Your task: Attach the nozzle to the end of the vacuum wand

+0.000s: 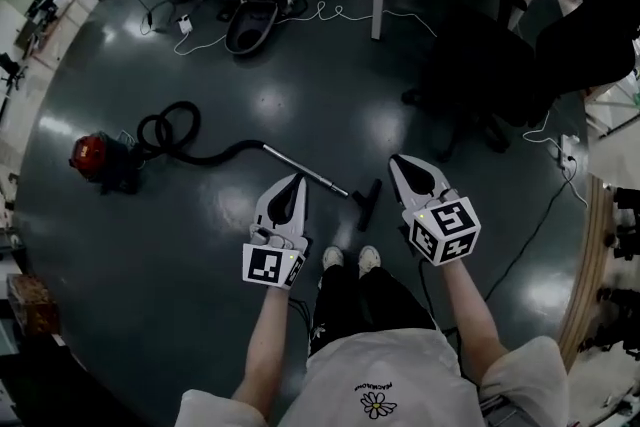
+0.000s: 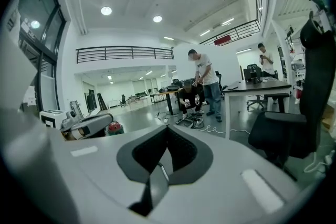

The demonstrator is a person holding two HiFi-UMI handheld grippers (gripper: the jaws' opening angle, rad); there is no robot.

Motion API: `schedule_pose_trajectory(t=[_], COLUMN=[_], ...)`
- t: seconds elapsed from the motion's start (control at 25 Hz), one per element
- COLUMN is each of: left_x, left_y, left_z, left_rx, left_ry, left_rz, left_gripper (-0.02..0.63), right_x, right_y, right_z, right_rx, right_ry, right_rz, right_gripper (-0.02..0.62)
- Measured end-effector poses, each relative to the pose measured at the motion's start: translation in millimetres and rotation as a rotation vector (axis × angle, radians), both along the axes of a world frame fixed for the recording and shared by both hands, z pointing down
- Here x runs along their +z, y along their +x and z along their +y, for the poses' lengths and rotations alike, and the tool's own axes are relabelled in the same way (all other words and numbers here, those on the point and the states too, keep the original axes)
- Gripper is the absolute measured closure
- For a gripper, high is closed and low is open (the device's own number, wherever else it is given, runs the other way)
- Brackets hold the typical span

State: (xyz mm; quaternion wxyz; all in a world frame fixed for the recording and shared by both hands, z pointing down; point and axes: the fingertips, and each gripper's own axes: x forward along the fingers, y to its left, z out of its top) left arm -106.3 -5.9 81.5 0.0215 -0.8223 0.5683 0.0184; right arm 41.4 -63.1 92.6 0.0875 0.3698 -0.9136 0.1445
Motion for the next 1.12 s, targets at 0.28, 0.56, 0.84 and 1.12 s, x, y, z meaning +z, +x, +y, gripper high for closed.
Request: schedule_pose_trajectory(t=[0.28, 0.56, 0.84, 1.12], left_x=[143.9, 447.7, 737.2, 866.2], left_y=[-12.7, -34.4, -9.7, -9.6], left_z=[-77.4, -151.6, -139.2, -121.2], left_rx=[0.153, 0.360, 0.670, 0.789], left_ry=[-0.017, -0.049, -0.257, -0.331], left_rz=[-0.062, -0.274, -0.555, -0.845], left_gripper=[0.561, 0.400, 0.302, 0.279], right_x=[157.4, 456.8, 704.8, 801.7], right_y=[-15.9, -17.5, -17.0, -20.5], right_z=[-60.6, -117.8, -93.1, -44.0], right_rx=[-0.027, -0.045, -0.179, -0.392], right_ry=[-0.034, -0.086, -0.222, -0.257], right_rz=[0.054, 0.076, 0.175, 0.355], right_gripper=[0.568, 0.463, 0.429, 0.392])
